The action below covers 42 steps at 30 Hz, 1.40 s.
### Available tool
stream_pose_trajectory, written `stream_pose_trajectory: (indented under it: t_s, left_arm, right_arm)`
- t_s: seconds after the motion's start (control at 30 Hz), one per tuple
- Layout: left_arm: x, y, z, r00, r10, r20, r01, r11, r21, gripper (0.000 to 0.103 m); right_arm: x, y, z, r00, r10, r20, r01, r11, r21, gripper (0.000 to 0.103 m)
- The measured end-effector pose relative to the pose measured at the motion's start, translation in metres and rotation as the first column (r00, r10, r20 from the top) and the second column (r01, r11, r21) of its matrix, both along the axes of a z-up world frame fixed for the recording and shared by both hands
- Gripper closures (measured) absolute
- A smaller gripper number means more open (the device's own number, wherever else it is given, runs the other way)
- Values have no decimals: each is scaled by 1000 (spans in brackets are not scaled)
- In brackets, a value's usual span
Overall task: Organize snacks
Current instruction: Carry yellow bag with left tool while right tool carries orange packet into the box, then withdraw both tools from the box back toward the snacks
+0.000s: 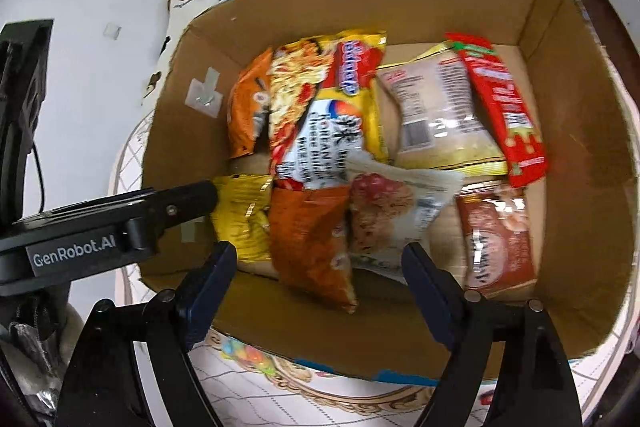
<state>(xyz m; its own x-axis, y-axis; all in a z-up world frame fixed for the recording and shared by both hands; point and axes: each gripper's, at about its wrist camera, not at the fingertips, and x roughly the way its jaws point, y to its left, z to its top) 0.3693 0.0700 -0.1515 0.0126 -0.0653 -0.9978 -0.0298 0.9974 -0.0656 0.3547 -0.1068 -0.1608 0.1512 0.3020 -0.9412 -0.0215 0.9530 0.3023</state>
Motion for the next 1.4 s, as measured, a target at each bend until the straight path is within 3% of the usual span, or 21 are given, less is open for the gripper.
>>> stream_pose_trajectory:
  t_s: [0.13,0.53,0.87,1.1,1.4]
  left_arm:
    - [-6,-1,2,1000,8,22,-8,1000,3,26]
    - [-47,-7,27,982,14,189,-16,1000,11,26]
    - [-95,-16,73,937,10,349,-10,1000,1,26]
    - [-131,-24,111,884,-7,467,-3,1000,21,26]
    - [-172,-38,143,831,-48,554,27,999,46,26]
  right_arm:
    - [-6,-16,8,999,-19,29,20,998,-55,16]
    - [-33,-47,39,990,-27,137,54,978,-203,16]
    - [-73,-54,79,962,-3,274,79,961,-266,16]
    - [-109,-54,117,923,17,385,102,952,-288,16]
    - [-157,-49,156,880,31,475,113,955,-273,16]
